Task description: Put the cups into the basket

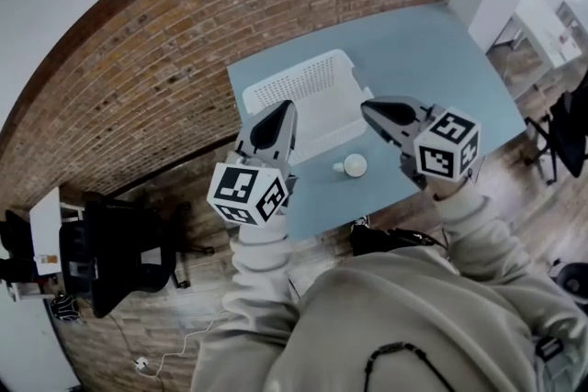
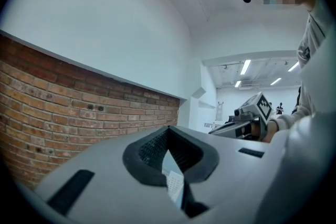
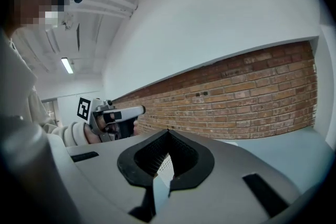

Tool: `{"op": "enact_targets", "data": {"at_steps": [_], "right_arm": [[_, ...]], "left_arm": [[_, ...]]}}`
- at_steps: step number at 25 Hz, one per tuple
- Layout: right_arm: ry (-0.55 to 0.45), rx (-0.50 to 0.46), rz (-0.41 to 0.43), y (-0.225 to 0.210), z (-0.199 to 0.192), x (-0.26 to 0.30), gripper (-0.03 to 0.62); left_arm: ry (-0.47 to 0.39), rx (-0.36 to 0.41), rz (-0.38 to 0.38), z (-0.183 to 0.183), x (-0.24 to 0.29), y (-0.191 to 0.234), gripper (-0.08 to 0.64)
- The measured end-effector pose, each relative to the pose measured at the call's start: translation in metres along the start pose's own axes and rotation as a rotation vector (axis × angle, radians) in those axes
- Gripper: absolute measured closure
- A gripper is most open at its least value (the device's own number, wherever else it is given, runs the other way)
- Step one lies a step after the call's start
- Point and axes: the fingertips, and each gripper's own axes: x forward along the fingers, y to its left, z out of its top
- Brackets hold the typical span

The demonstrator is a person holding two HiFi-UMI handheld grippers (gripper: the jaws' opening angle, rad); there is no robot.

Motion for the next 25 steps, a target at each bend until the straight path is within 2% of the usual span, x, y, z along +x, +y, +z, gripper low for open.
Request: {"op": "enact_targets", "data": {"at_steps": [9, 14, 19, 25], "right_arm": [[-0.001, 0.027, 0.053, -0.079, 0.024, 0.044, 0.584], [-0.009, 0.059, 0.074, -0.111, 0.035, 0.059, 0.584], [-0.036, 0.07, 0.094, -0.119, 0.046, 0.068, 0.584], [-0.042, 0.075, 0.073, -0.126, 0.054, 0.073, 0.584]], "left_arm": [[0.015, -0.069, 0.048, -0.012, 0.073, 0.039, 0.561], [0.035, -0.071, 0.065, -0.014, 0.094, 0.051, 0.561], [0.058, -0.065, 0.1, -0.018, 0.1, 0.062, 0.561], [0.048, -0.062, 0.087, -0.01, 0.105, 0.064, 0.561]]}}
